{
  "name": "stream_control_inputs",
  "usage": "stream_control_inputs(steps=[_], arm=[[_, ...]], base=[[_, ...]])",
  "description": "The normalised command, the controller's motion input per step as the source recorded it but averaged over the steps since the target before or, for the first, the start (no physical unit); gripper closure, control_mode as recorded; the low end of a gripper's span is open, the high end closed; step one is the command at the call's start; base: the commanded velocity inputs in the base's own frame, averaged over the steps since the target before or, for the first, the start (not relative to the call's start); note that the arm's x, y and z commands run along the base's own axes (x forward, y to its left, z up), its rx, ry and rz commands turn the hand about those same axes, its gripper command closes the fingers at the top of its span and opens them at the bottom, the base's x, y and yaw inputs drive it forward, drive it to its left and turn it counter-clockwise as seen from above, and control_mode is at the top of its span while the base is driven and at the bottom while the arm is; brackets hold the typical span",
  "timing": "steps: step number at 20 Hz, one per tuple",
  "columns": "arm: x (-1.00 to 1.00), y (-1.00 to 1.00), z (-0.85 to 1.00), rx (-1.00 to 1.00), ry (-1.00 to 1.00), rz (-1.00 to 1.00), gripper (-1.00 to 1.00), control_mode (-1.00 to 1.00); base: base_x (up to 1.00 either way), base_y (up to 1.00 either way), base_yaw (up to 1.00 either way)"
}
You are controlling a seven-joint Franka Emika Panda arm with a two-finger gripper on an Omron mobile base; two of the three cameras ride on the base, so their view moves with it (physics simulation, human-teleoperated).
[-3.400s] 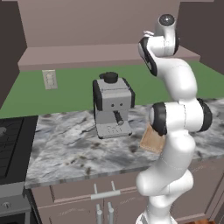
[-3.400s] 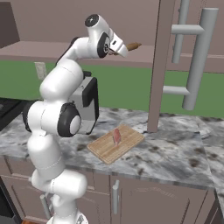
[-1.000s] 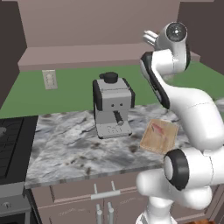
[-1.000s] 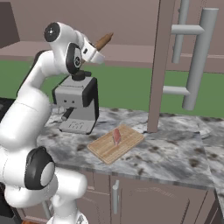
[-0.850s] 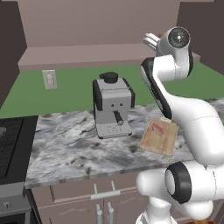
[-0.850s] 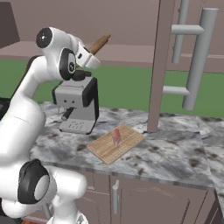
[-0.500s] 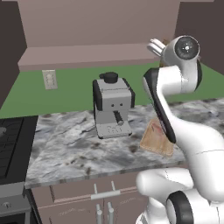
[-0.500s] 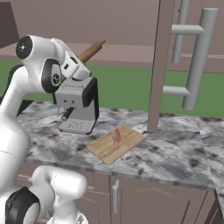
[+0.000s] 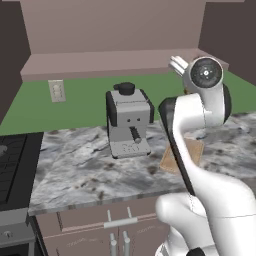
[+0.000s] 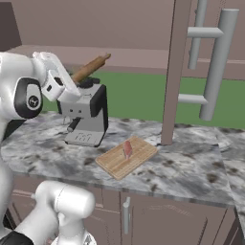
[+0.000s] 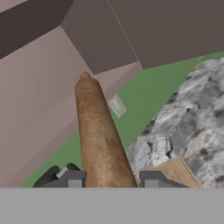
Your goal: Open the cabinet, retrieve the rolling pin, and place it next to the meat on the cutting board to prepare for tenderizing.
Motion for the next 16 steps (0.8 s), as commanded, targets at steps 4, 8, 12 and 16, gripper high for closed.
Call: stream_control_inputs(steps=[4,8,12,16], arm=[[-0.4,0.08,-0.41,0.0,0.0,-0.18,1.0,-1.0],[-0.54,0.0,-0.43,0.0,0.0,-0.09,1.0,-1.0],[-0.2,0.0,-0.5,0.13,0.0,-0.02,1.0,-1.0],[-0.06,-0.06,-0.61,0.22,0.0,-0.04,1.0,-1.0]], base=[[0.0,0.0,0.0],[0.0,0.0,0.0],[0.0,0.0,0.0],[0.0,0.0,0.0]])
